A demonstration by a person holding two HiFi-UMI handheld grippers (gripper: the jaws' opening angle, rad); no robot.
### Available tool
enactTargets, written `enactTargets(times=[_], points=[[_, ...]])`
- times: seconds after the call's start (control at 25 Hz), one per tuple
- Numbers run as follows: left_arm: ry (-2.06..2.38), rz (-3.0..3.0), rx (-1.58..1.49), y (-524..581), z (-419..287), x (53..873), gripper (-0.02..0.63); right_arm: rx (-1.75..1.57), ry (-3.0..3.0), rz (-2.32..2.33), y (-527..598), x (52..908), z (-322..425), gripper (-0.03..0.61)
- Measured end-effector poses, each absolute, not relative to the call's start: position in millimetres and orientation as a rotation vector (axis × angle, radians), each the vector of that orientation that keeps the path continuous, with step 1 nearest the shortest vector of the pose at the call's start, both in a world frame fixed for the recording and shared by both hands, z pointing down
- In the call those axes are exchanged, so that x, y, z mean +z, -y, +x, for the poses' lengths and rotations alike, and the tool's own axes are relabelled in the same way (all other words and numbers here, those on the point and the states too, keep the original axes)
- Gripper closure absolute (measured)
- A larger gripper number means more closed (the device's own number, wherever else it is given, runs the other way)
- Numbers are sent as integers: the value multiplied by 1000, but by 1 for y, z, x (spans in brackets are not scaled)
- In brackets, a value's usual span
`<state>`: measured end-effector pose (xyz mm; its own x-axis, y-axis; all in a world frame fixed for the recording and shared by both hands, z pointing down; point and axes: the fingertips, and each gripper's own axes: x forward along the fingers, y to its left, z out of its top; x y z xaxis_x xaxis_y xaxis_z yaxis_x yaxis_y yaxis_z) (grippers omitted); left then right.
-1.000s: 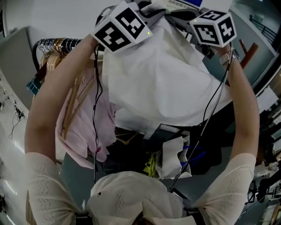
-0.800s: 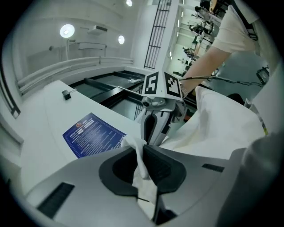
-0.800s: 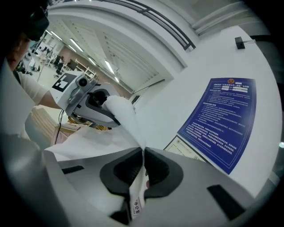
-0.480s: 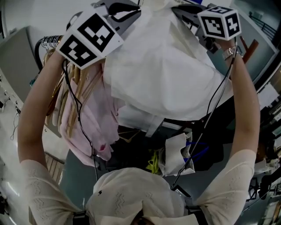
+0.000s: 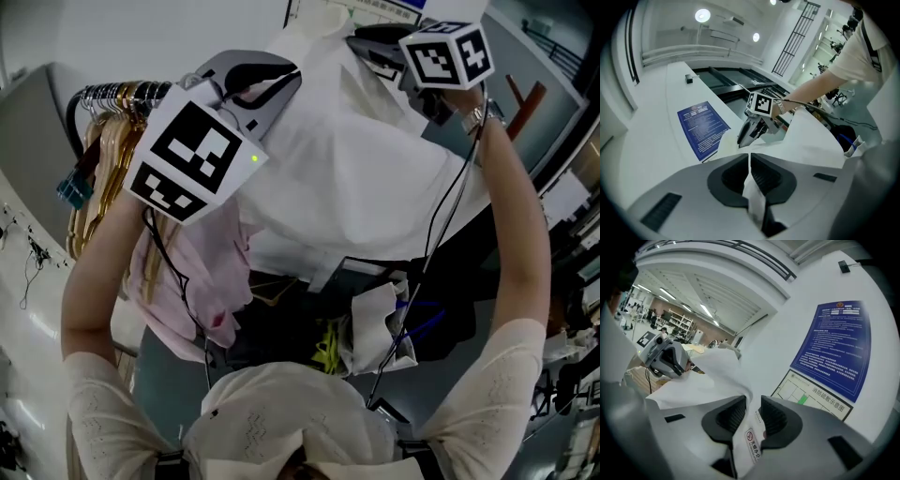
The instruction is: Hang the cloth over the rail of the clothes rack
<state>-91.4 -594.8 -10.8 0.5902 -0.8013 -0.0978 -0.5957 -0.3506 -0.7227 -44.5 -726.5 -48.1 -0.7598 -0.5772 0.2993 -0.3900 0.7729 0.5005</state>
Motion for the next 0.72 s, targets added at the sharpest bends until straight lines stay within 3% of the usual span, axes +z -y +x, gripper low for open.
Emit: enactTargets(times=[0.2, 0.44, 0.72], points=[[-1133, -2038, -379, 596, -90, -11, 595, -587, 2519, 875, 726, -66, -16, 444], [-1177, -2044, -389, 599, -96, -9, 595, -594, 2546, 1170, 736, -110, 25, 443], [-1293, -2042, -225, 584, -124, -23, 595, -840, 2629, 1170, 613, -106, 14, 443]])
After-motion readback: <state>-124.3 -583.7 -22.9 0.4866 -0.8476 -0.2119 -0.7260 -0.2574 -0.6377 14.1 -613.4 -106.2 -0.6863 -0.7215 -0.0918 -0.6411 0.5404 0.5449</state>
